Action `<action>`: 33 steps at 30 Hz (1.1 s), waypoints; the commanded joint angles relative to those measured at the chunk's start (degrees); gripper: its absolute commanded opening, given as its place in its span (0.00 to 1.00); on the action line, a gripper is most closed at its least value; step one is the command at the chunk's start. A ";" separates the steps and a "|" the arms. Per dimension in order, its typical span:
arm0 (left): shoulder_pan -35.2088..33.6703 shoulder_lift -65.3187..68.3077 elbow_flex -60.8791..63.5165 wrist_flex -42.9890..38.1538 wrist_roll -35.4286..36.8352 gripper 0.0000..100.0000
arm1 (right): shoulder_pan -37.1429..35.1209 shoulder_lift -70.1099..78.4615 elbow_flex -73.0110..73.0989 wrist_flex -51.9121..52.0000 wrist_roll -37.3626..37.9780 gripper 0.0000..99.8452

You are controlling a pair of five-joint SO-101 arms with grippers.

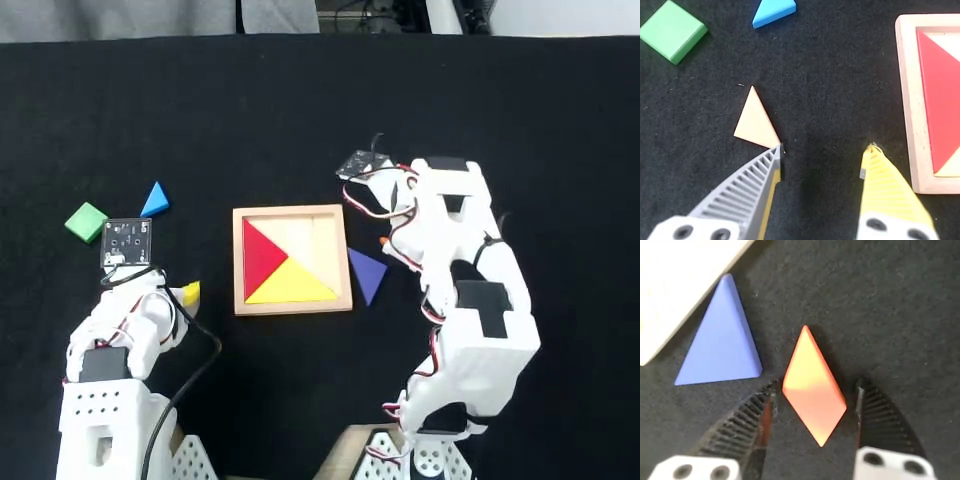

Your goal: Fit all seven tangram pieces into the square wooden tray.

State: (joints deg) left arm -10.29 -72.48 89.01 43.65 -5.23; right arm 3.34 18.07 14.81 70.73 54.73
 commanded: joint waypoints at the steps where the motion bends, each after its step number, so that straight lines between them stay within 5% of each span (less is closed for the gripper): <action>1: 0.57 -0.44 -0.40 -1.14 -0.44 0.26 | 0.00 -6.64 -2.51 5.54 0.70 0.23; 9: 0.57 -0.44 -0.40 -1.14 -0.44 0.26 | -0.70 -20.53 10.68 7.91 24.18 0.23; 21: 0.57 -0.44 0.22 -2.20 -0.44 0.26 | 0.35 -16.13 16.22 -7.56 24.70 0.23; 33: 0.66 -0.44 0.31 -2.46 -0.44 0.26 | 0.44 -10.24 14.20 -9.32 27.16 0.23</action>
State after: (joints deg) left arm -10.29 -72.48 89.45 42.07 -5.23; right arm 3.08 7.16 31.16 61.67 81.27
